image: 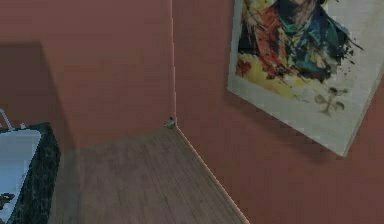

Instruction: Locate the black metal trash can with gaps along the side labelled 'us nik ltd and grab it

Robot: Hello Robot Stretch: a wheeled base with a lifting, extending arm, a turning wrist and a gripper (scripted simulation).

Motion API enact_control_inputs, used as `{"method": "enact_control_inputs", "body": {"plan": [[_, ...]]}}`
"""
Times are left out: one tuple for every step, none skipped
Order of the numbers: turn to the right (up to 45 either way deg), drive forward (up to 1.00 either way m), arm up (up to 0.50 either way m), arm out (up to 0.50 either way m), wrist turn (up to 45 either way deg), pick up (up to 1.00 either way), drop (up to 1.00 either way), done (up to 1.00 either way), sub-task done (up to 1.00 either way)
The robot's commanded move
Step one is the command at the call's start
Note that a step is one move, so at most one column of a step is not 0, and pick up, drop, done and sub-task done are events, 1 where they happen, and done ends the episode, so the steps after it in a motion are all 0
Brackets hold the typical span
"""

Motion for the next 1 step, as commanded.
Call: {"method": "enact_control_inputs", "body": {"plan": [[0.0,0.00,0.00,0.00,0.0,0.00,0.00,1.00,0.00]]}}
